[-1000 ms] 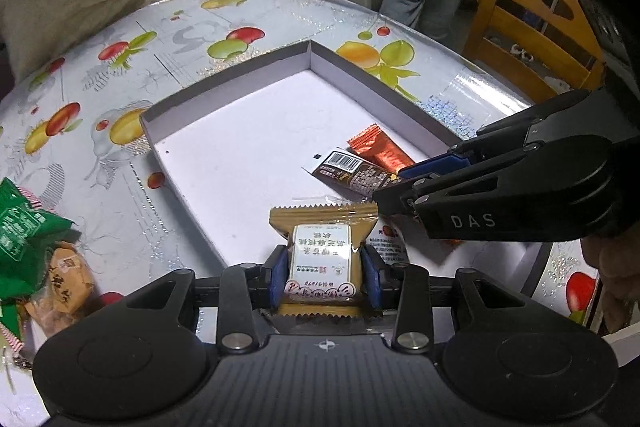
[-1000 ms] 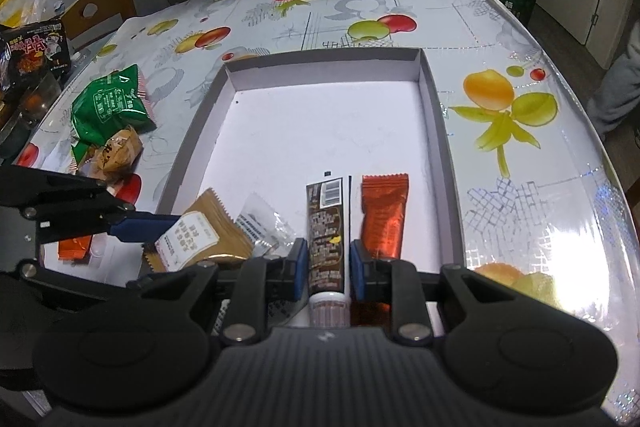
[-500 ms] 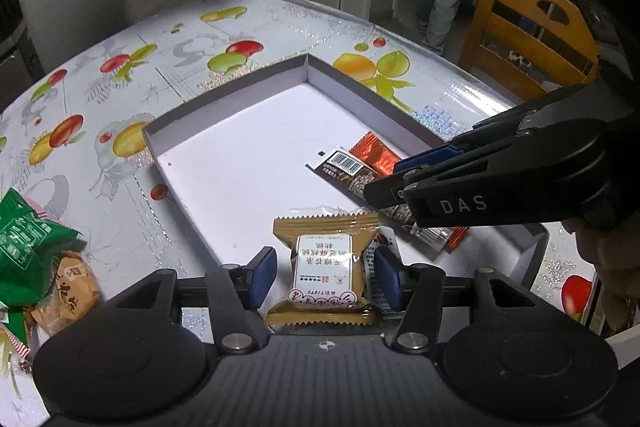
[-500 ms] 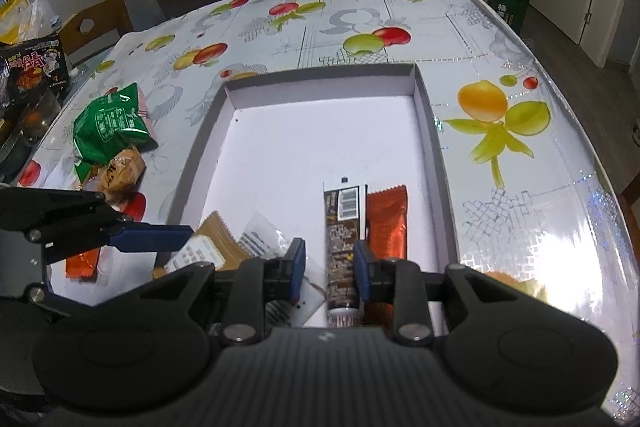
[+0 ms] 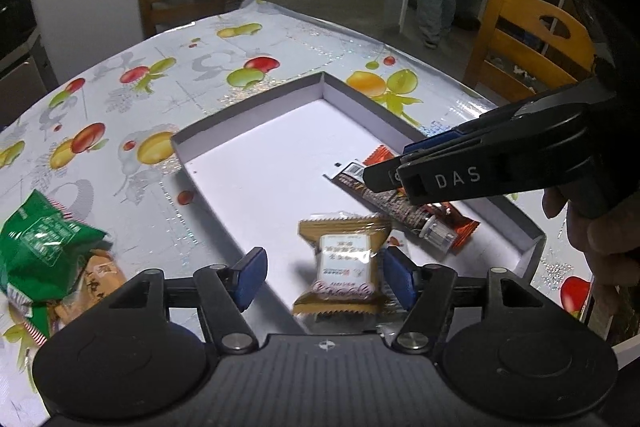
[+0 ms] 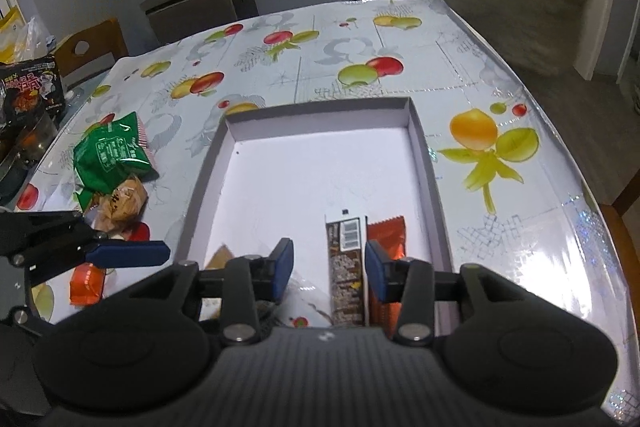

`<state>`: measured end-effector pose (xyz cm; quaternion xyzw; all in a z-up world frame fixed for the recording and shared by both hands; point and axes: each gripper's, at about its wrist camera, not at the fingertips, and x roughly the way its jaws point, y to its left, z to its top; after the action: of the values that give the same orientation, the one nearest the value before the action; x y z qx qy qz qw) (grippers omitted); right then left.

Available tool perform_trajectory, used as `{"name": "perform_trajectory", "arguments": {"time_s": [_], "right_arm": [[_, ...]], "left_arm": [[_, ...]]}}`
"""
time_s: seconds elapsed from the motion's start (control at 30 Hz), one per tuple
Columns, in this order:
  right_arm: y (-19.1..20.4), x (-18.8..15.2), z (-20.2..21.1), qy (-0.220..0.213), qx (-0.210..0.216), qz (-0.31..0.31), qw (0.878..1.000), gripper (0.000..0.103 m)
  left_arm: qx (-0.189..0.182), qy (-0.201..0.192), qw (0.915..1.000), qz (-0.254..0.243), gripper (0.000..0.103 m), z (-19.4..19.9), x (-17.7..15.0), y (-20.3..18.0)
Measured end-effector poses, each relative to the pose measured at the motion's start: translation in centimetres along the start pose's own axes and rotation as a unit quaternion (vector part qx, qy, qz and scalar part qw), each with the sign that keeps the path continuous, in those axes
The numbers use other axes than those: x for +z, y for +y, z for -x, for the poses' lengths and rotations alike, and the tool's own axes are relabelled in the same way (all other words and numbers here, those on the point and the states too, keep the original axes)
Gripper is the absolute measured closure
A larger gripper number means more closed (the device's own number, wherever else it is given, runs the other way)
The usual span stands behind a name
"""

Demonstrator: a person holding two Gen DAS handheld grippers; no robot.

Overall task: Organize snacks
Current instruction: 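Open left tool to drop tan packet while right tool releases brown tube in box, then withdraw both tools from the box back over the snack pile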

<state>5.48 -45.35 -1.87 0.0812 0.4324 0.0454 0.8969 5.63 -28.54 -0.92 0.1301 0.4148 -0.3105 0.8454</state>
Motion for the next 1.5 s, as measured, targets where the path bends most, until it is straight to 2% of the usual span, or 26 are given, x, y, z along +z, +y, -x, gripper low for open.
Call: {"name": "perform_trajectory", "arguments": {"time_s": [0.47, 0.6, 0.67, 0.9, 1.2, 1.5], "right_arm": [[2.2, 0.5, 0.2, -0.009, 0.002, 0.017, 1.0, 0.059], [3.1, 0.8, 0.1, -0.014, 0.01, 0.026, 0.999, 0.059], [3.7, 1.0, 0.1, -0.017, 0.016, 0.03, 0.999, 0.059], [5.9, 1.5, -0.4, -0.018, 0.037, 0.047, 0.998, 0.059], [8.4, 1.9, -0.9, -0.019, 0.057, 0.067, 0.996, 0.054], [10.4, 2.2, -1.7, -0.012, 0.077, 0.083, 0.993, 0.051]], "left_arm": [[0.026, -0.004, 0.9992, 0.031, 0.038, 1.5, -1.4, 2.6], [0.041, -0.001, 0.9983, 0.041, 0.037, 2.0, -2.1, 3.4], [0.052, 0.0, 0.9975, 0.047, 0.033, 2.4, -2.5, 3.9], [0.085, 0.005, 0.9939, 0.07, 0.032, 3.8, -3.8, 5.8], [0.108, 0.017, 0.9902, 0.087, 0.032, 4.7, -5.2, 7.1], [0.131, 0.033, 0.9859, 0.099, 0.027, 4.9, -6.2, 8.2]]}}
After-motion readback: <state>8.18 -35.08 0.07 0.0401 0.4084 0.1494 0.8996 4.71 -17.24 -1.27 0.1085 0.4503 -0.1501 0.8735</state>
